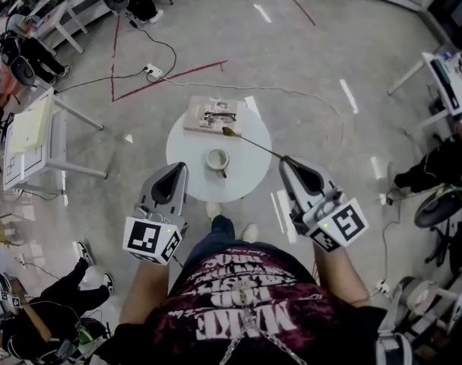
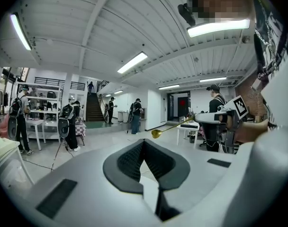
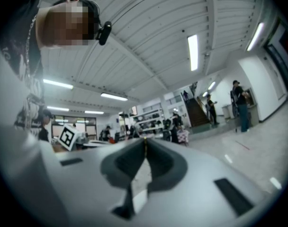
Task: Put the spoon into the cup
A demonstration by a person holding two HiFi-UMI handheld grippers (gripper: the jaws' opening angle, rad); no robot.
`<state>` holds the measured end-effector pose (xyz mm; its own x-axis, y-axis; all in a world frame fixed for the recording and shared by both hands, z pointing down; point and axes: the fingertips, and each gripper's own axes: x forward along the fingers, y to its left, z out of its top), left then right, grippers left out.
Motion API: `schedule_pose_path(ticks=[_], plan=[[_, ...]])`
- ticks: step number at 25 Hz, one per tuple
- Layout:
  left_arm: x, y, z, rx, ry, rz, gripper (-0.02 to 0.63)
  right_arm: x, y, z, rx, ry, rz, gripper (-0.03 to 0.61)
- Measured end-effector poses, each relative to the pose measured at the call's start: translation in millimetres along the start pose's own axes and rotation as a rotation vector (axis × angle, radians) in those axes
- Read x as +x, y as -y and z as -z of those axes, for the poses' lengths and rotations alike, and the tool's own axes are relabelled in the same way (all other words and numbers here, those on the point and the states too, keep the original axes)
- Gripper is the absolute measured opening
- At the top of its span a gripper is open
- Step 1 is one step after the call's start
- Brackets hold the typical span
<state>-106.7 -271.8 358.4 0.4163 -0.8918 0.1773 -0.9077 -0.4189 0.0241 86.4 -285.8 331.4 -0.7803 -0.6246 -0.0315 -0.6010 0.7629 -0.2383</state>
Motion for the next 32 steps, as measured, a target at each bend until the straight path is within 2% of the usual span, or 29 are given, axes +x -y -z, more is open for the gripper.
schedule_pose_path(ticks=[9, 21, 32], plan=[[23.3, -30.1, 11.6, -0.026, -0.018, 0.015, 0.031, 31.4, 17.9, 10.0, 0.011, -0.018, 0.027, 0.037], [45.3, -75.8, 38.7, -0.071, -0.078, 0.013, 0.031, 83.7, 31.1, 42.5, 0.052, -0.108, 0.032, 0.036], [59.2, -94.2, 87.1, -0.118, -0.154, 0.008, 0.031, 101.5, 43.5, 88.1, 0.099, -0.213, 0.047, 0.037]])
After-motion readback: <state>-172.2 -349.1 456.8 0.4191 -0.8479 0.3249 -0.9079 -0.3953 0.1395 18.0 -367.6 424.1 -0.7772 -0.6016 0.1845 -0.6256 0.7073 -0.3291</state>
